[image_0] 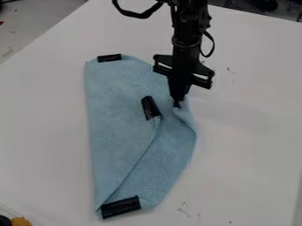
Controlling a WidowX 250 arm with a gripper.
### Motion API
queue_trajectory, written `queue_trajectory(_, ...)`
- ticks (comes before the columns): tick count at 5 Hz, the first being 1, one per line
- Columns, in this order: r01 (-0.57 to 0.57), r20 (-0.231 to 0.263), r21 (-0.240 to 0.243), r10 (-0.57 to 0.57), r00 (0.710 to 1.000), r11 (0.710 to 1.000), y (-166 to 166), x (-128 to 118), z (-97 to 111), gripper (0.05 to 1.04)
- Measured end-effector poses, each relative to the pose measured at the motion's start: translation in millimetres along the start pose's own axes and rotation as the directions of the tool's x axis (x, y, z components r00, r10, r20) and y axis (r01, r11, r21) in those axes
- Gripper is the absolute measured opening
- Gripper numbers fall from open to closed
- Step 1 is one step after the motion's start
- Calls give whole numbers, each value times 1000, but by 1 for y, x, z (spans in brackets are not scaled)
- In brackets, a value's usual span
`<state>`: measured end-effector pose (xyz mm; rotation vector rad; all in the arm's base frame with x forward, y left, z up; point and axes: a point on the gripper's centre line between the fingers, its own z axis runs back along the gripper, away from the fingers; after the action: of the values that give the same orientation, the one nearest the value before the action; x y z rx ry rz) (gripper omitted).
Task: Unfold the cloth from bottom left to top right
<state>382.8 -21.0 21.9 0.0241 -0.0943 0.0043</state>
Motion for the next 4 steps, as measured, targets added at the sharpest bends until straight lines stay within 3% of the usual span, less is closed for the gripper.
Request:
queue_trajectory(1,-33,-6,-28,32,999,999,-22,2,1,272)
queue_trajectory(2,-42,-13,-62,41,999,997,-47,5,9,548)
queue_trajectory(3,-71,13,-87,72,997,994,-76,5,8,850)
queue_trajectory(4,-54,28,-2,54,998,999,-88,0,10,1008)
